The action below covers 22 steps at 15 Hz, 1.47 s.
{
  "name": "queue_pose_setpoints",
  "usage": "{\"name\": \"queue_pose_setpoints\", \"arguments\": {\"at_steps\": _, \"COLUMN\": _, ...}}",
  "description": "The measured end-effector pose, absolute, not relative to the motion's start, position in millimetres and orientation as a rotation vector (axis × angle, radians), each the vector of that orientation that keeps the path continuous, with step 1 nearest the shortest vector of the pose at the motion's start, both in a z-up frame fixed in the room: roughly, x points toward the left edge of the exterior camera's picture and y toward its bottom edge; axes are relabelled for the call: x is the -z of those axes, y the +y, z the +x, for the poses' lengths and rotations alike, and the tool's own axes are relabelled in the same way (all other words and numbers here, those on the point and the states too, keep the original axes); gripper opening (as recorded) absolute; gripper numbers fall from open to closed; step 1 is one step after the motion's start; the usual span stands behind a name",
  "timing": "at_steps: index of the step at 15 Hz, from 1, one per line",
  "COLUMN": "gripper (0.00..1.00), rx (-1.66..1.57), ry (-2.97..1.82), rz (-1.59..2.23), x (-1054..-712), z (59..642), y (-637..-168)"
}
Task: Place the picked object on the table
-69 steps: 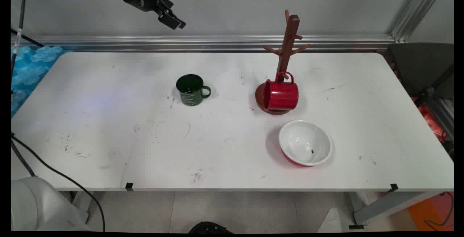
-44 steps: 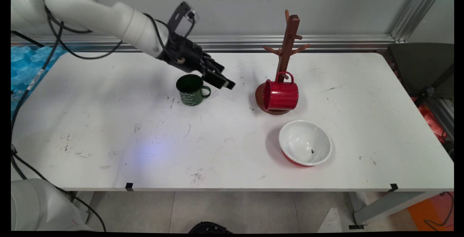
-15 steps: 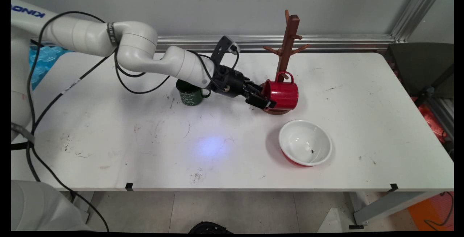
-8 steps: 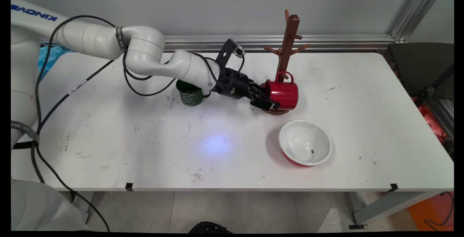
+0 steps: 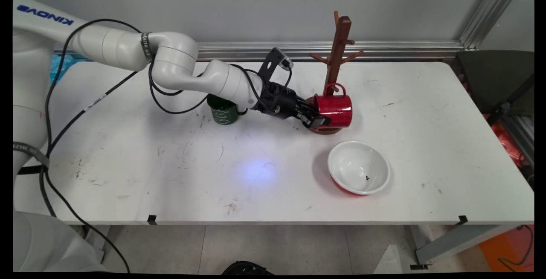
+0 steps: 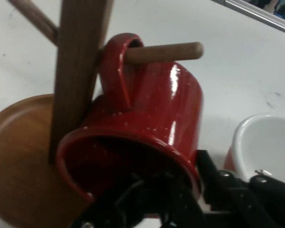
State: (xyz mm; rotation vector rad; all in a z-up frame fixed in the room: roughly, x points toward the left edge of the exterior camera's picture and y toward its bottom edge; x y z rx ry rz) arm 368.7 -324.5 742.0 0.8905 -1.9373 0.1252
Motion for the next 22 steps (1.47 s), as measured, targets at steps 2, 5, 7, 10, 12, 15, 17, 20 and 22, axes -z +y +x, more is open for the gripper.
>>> {"name": "queue_pose_setpoints", "arguments": {"at_steps": 2, "gripper": 0.00, "rx": -0.119, "ry": -1.942, "rz": 0.880, "x": -744, "z": 366, "y": -322}}
{"name": "queue_pose_setpoints", "arguments": {"at_steps": 5, "gripper": 0.00, "rx": -0.105, "ry": -1.947, "rz": 0.867, "x": -749, "z": 363, "y": -314}}
{"name": "queue_pose_setpoints", "arguments": {"at_steps": 7, "gripper": 0.00, "rx": -0.095, "ry": -1.950, "rz": 0.859, "x": -754, "z": 360, "y": -310}}
{"name": "queue_pose_setpoints", "arguments": {"at_steps": 10, "gripper": 0.00, "rx": -0.081, "ry": -1.954, "rz": 0.846, "x": -765, "z": 357, "y": -303}}
{"name": "queue_pose_setpoints", "arguments": {"at_steps": 12, "gripper": 0.00, "rx": -0.072, "ry": -1.957, "rz": 0.835, "x": -773, "z": 355, "y": -298}}
{"name": "queue_pose_setpoints", "arguments": {"at_steps": 15, "gripper": 0.00, "rx": -0.061, "ry": -1.962, "rz": 0.822, "x": -783, "z": 354, "y": -293}}
{"name": "queue_pose_setpoints", "arguments": {"at_steps": 17, "gripper": 0.00, "rx": -0.052, "ry": -1.969, "rz": 0.815, "x": -792, "z": 355, "y": -287}}
{"name": "queue_pose_setpoints", "arguments": {"at_steps": 20, "gripper": 0.00, "rx": -0.042, "ry": -1.982, "rz": 0.806, "x": -807, "z": 358, "y": -280}}
{"name": "queue_pose_setpoints", "arguments": {"at_steps": 22, "gripper": 0.00, "rx": -0.036, "ry": -1.997, "rz": 0.803, "x": -817, "z": 363, "y": -275}}
